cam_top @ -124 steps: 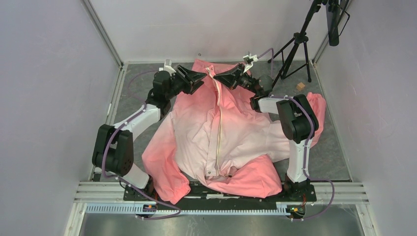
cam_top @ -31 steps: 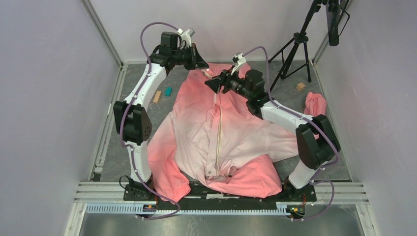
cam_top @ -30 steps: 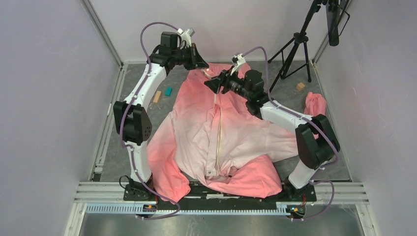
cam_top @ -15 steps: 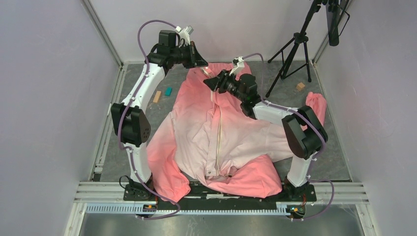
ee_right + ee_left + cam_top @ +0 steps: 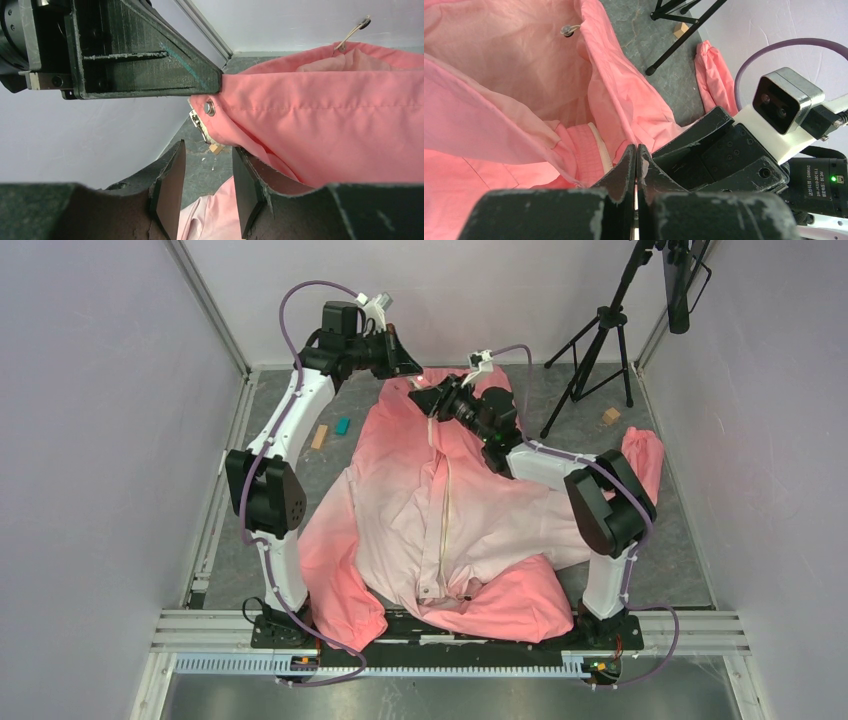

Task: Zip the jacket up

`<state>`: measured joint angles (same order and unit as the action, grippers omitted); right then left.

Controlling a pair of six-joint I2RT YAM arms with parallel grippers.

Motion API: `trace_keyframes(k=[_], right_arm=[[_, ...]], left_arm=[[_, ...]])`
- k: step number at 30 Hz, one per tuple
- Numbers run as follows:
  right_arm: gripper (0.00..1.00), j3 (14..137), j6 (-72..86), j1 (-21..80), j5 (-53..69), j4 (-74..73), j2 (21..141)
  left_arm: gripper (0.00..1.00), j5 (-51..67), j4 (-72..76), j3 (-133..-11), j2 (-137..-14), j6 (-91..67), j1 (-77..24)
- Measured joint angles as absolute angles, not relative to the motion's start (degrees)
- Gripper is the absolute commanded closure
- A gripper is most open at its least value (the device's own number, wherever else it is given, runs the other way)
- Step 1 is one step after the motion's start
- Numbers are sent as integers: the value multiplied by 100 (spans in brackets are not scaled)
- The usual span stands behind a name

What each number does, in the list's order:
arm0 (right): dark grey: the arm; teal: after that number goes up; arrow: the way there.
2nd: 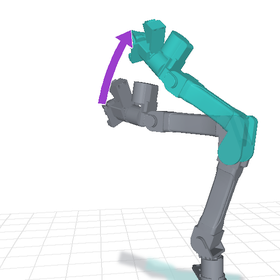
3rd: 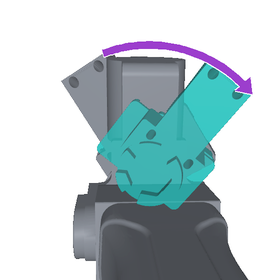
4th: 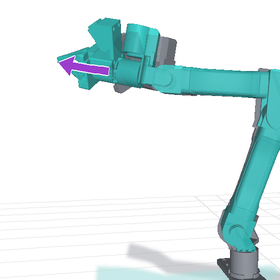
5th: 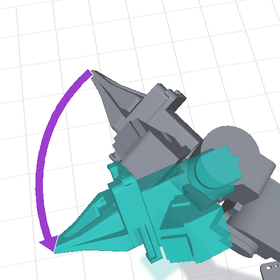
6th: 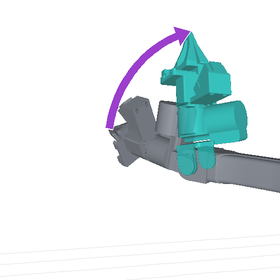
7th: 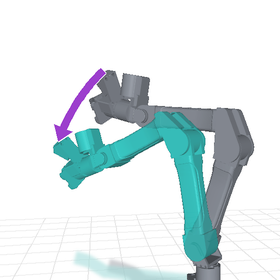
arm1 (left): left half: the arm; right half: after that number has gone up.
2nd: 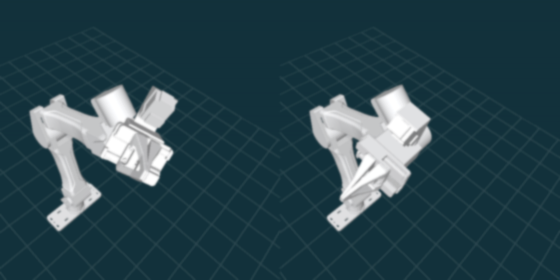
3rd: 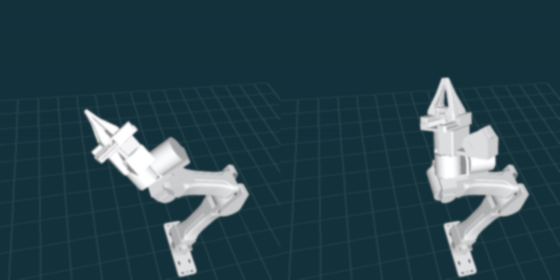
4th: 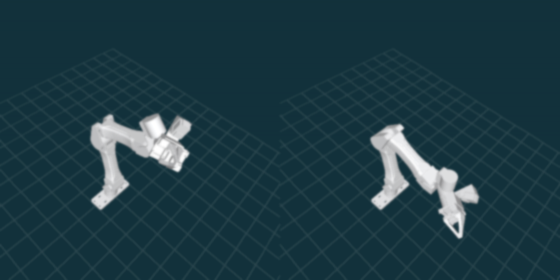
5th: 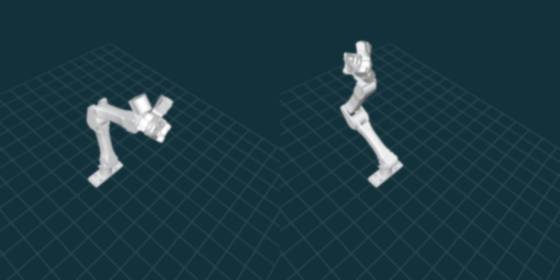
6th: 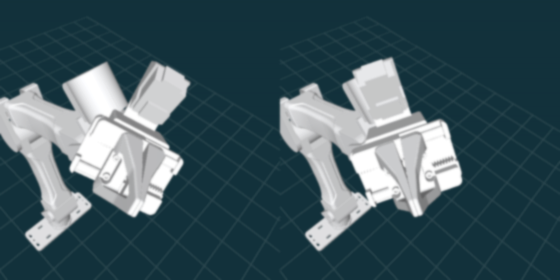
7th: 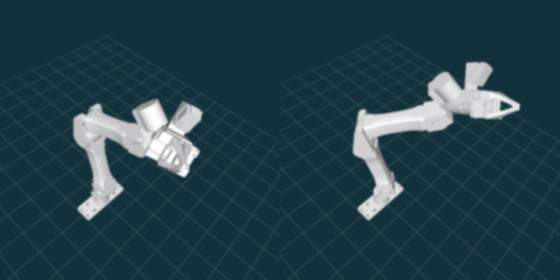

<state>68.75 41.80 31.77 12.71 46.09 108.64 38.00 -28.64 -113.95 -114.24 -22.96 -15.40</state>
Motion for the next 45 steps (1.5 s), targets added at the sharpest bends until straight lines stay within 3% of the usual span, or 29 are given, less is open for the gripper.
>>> trace_keyframes(k=[9,22,25,29,33,45], right_arm=[[59,7072,4178,3203,1188,4578,10973],[77,7317,4178,3249,1170,4556,11161],[77,7317,4187,3264,1173,4584,11163],[68,7319,4198,3269,1175,4602,11163],[84,7319,4189,3291,1175,4646,11163],[82,7382,4206,3293,1253,4790,11264]], left_arm=[[98,3802,-2862,-11395,-11424,-2296,-1503],[98,3800,-2860,-11395,-11424,-2296,-1457],[98,3800,-2860,-11395,-11424,-2296,-1455],[98,3800,-2862,-11395,-11421,-2296,-1455],[98,3800,-2860,-11395,-11421,-2296,-1452],[98,3798,-2858,-11393,-11417,-2298,-1433]])
